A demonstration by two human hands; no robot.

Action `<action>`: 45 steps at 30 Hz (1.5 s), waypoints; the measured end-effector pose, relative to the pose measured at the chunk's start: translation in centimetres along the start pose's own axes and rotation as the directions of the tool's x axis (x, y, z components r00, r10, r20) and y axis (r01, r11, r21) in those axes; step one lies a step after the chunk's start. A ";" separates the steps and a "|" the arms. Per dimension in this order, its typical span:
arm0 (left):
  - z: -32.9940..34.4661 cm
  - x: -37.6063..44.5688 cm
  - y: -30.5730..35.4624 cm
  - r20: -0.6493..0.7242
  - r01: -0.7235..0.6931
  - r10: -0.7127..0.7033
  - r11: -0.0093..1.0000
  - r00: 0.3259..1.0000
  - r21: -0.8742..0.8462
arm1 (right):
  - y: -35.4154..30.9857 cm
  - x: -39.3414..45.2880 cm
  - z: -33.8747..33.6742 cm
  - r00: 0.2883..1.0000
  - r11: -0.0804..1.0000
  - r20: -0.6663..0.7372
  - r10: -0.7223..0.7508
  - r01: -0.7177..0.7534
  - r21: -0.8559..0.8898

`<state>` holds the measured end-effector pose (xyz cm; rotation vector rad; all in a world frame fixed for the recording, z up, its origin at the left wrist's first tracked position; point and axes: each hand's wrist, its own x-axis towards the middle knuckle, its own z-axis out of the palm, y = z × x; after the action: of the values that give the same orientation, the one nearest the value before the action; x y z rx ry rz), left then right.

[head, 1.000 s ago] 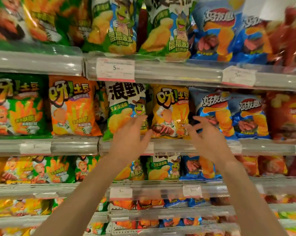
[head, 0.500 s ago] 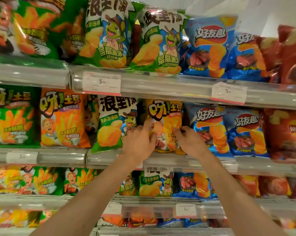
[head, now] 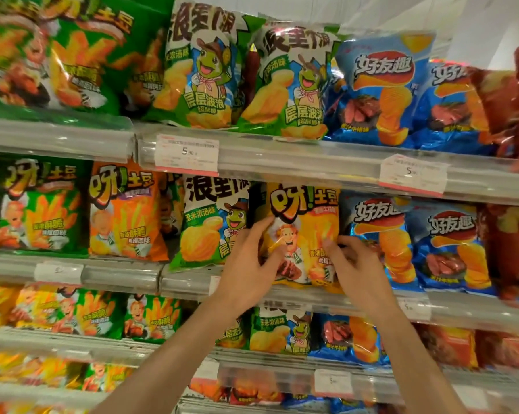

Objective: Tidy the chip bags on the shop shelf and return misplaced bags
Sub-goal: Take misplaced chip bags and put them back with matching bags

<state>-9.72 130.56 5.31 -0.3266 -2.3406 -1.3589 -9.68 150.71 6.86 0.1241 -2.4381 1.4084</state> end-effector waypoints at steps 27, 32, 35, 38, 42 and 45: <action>-34.4 -26.7 -14.9 -0.083 0.245 -0.256 0.961 0.963 -0.125 | -16.4 -26.5 31.0 0.943 0.974 0.305 0.132 -0.181 0.139; -42.9 -28.3 -18.4 -0.211 0.251 -0.271 0.961 0.939 -0.118 | -22.3 -27.0 39.0 0.917 0.983 0.393 0.063 -0.125 0.135; -47.0 -27.8 -20.5 -0.264 0.262 -0.279 0.960 0.923 -0.098 | -25.3 -26.2 43.7 0.915 0.986 0.402 0.034 -0.097 0.138; -51.2 -26.4 -23.2 -0.290 0.259 -0.270 0.963 0.918 -0.077 | -27.4 -24.8 48.4 0.918 0.981 0.397 -0.006 -0.070 0.178; -57.0 -23.5 -26.1 -0.306 0.268 -0.256 0.964 0.917 -0.006 | -29.7 -22.3 54.9 0.929 0.973 0.367 -0.048 -0.039 0.226; -61.3 -21.1 -27.8 -0.284 0.257 -0.231 0.965 0.931 0.056 | -32.3 -20.8 58.8 0.942 0.960 0.333 -0.043 -0.053 0.274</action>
<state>12.18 63.66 1.02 0.1798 -2.2519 -1.3022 3.82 82.10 -0.10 0.4604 -2.4781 1.8622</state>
